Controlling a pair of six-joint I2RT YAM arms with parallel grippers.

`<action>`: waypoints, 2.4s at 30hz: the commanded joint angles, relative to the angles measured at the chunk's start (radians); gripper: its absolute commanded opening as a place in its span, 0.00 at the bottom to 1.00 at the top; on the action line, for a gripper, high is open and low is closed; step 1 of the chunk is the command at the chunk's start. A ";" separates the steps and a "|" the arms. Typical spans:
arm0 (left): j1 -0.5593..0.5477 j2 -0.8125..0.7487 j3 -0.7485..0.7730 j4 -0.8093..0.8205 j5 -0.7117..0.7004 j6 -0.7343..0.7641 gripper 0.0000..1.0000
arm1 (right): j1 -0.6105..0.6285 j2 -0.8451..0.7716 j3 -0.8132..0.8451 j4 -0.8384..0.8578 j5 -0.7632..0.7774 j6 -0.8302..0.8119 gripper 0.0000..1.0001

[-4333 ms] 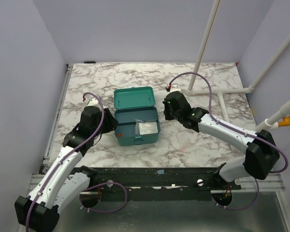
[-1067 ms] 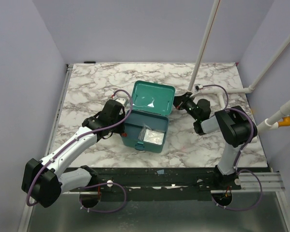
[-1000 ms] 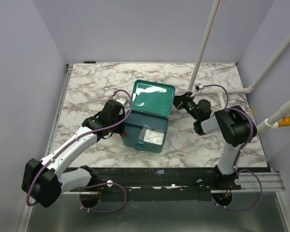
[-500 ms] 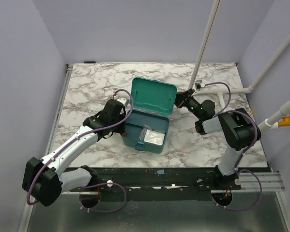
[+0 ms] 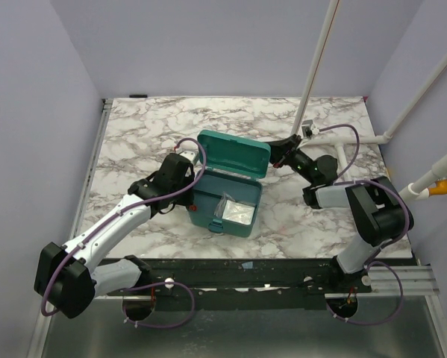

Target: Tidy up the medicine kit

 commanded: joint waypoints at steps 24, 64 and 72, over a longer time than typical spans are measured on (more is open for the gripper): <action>-0.015 -0.299 -0.060 0.106 -0.001 -0.045 0.46 | 0.065 -0.132 -0.018 -0.078 -0.085 -0.053 0.01; -0.015 -0.485 -0.154 0.147 0.096 -0.071 0.63 | 0.326 -0.474 0.073 -1.191 0.113 -0.241 0.09; -0.015 -0.415 -0.186 0.156 0.084 -0.085 0.63 | 0.357 -0.428 0.038 -1.248 0.156 -0.233 0.09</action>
